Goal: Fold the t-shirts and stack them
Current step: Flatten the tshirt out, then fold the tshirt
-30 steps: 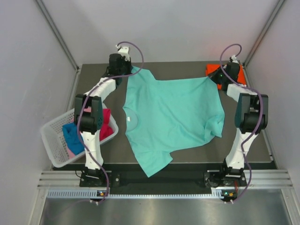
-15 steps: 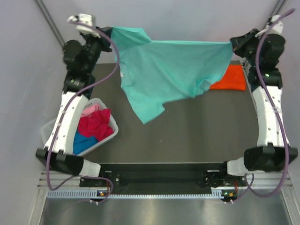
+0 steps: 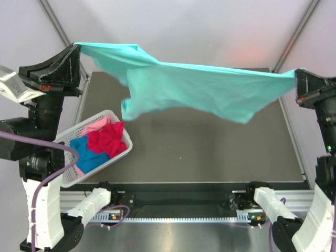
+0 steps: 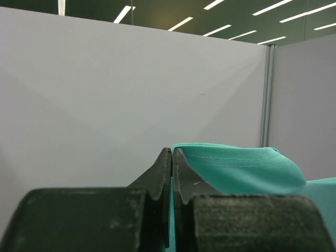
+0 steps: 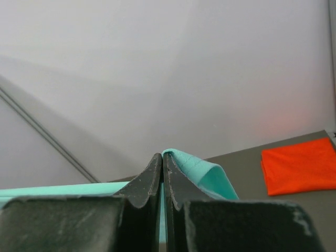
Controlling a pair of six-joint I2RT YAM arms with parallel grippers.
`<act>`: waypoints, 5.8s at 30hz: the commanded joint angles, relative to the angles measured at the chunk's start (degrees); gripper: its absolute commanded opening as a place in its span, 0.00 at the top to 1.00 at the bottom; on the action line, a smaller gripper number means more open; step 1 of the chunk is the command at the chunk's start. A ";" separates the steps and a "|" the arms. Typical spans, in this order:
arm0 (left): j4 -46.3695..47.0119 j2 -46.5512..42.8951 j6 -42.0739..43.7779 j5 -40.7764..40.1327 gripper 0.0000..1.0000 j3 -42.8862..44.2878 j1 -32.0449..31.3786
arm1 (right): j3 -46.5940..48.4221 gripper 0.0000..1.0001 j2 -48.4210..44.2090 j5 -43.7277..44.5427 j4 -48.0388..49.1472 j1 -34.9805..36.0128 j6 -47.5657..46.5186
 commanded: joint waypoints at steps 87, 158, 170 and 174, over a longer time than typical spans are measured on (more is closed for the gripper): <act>-26.07 33.58 3.03 -1.29 1.00 -30.98 -12.31 | -40.12 1.00 52.45 -2.84 41.41 -3.79 -4.51; -35.48 53.46 -6.90 -7.72 0.74 -9.18 -5.54 | -45.22 0.71 46.55 -0.38 33.67 -7.66 8.75; -23.08 49.83 -12.79 -2.50 0.72 -29.14 -8.01 | -40.48 0.67 54.72 -0.30 35.79 -7.66 13.07; -23.44 51.59 -12.96 -5.24 0.72 -29.40 -8.01 | -38.19 0.68 58.06 0.67 34.99 -8.01 13.33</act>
